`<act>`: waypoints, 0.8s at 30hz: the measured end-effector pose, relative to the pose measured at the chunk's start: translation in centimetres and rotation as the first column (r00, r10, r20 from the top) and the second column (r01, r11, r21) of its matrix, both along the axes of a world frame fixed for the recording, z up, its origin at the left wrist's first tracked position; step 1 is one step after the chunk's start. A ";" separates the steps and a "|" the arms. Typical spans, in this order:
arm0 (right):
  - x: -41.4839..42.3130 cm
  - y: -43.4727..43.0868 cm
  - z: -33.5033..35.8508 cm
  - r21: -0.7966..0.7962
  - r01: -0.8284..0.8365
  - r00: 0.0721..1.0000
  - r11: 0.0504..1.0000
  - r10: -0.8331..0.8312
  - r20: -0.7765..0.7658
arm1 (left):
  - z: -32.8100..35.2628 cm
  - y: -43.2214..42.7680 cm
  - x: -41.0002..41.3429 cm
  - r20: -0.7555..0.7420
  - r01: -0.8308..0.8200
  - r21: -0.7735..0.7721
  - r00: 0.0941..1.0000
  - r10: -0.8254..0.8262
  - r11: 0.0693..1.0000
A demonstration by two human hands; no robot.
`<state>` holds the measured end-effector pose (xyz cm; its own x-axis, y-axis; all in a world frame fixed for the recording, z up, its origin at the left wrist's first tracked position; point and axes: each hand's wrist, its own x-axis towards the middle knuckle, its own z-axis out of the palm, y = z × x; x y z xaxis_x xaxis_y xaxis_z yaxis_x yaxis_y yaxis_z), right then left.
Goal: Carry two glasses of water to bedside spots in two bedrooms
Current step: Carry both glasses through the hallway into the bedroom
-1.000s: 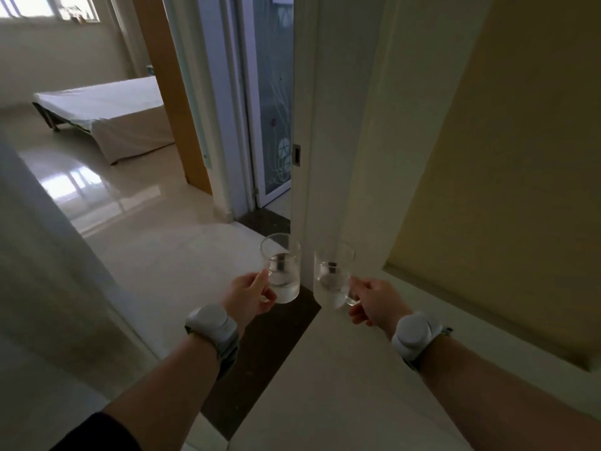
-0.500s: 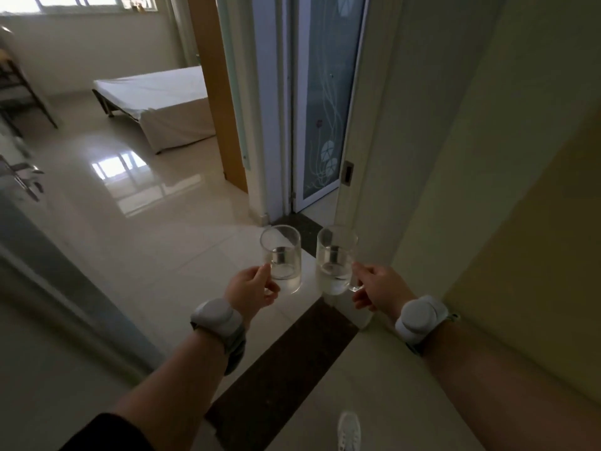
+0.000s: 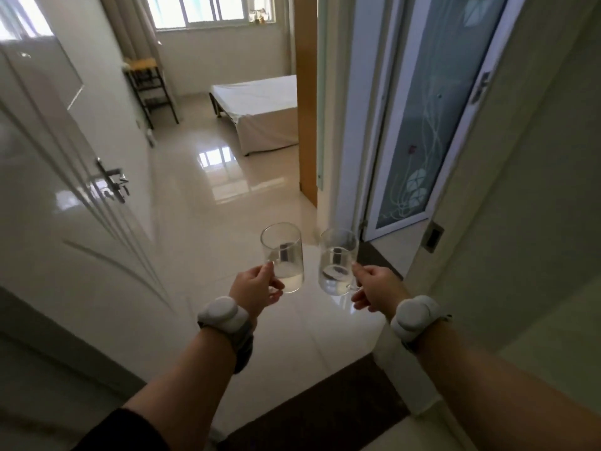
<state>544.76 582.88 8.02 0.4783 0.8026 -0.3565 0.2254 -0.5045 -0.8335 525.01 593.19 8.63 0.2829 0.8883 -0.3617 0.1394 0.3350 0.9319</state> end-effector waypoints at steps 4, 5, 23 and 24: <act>2.0 6.0 0.2 -0.007 -0.066 0.997 0.998 0.066 -0.034 | 0.2 4.2 0.5 -0.025 -0.064 0.031 0.998 0.065 0.997; 2.3 7.2 0.2 -0.001 -0.068 0.997 0.998 0.068 -0.029 | 0.2 5.0 0.5 -0.027 -0.068 0.043 0.997 0.069 0.997; 4.5 37.9 -0.9 0.042 -0.125 0.992 0.991 0.124 0.022 | -1.1 34.6 1.5 -0.032 -0.082 0.165 0.996 0.088 0.983; 4.9 39.5 -0.9 0.042 -0.119 0.993 0.992 0.119 0.013 | -1.2 36.2 1.8 -0.024 -0.089 0.159 0.995 0.094 0.983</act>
<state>549.66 622.40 7.15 0.3819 0.8685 -0.3158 0.2909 -0.4373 -0.8510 526.84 629.39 7.45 0.1886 0.9566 -0.2222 0.1446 0.1967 0.9697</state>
